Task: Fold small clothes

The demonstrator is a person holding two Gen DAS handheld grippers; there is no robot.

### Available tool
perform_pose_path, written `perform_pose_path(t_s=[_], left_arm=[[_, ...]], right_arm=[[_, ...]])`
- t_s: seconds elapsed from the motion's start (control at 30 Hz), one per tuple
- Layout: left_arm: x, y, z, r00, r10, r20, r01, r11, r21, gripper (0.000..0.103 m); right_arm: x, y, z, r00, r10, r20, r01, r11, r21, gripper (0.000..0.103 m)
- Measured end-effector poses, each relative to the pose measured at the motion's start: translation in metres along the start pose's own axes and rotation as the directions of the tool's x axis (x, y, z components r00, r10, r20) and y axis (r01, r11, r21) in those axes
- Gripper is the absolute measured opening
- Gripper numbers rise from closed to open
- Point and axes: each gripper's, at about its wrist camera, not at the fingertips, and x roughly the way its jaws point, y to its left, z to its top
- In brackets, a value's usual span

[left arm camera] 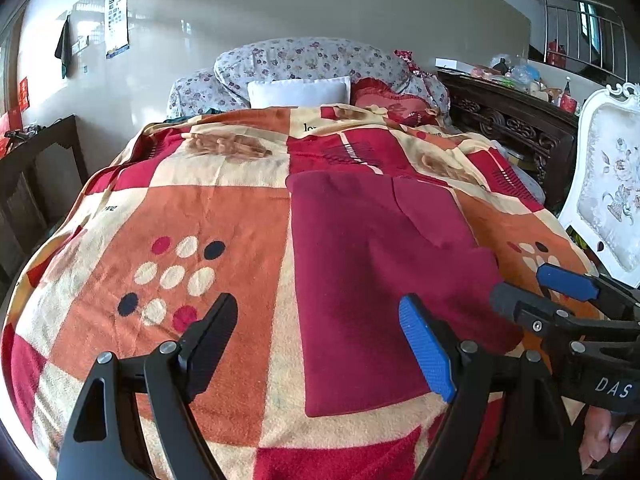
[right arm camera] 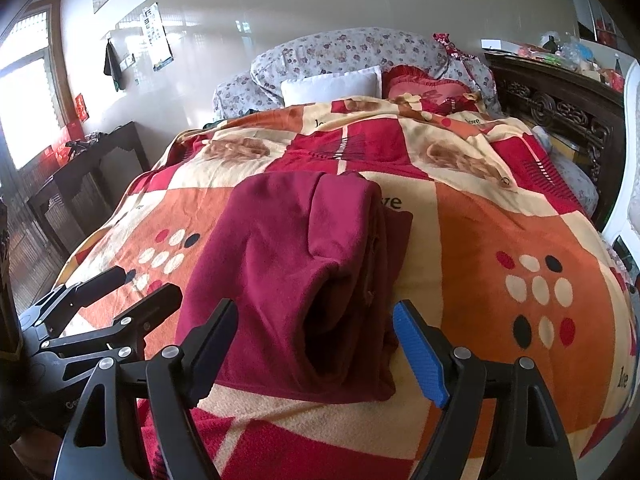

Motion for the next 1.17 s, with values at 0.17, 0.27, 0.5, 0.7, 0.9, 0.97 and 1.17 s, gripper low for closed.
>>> perform_pose_path(t_s=[0.17,0.27,0.5,0.7,0.9,0.97,1.17], left_arm=[[0.001,-0.001,0.0,1.0,0.001,-0.001,-0.001,1.0,0.0,0.082],[0.001,-0.001,0.0,1.0,0.001,-0.002,-0.001,1.0,0.001,0.082],[0.003,-0.002,0.0,1.0,0.0,-0.005,0.0,1.0,0.002,0.082],[0.004,-0.002,-0.001,1.0,0.0,-0.006,0.0,1.0,0.002,0.082],[0.009,-0.002,-0.004,1.0,-0.014,-0.014,0.014,1.0,-0.016,0.082],[0.012,-0.001,-0.005,1.0,-0.02,-0.014,0.02,1.0,-0.018,0.082],[0.014,0.004,-0.005,1.0,-0.015,-0.023,0.014,1.0,-0.027,0.082]], right_arm=[[0.001,-0.001,-0.001,1.0,-0.003,-0.004,0.003,1.0,0.004,0.084],[0.001,-0.001,-0.001,1.0,-0.001,-0.003,0.001,1.0,0.004,0.084],[0.005,-0.002,-0.003,1.0,0.001,-0.012,-0.001,1.0,0.002,0.084],[0.007,-0.001,-0.004,1.0,0.004,-0.018,-0.004,1.0,0.002,0.084],[0.011,-0.004,-0.004,1.0,0.007,-0.027,-0.006,1.0,0.006,0.084],[0.011,-0.006,-0.005,1.0,0.007,-0.029,-0.006,1.0,0.01,0.084],[0.01,-0.019,-0.004,1.0,0.0,-0.029,0.001,0.999,0.034,0.084]])
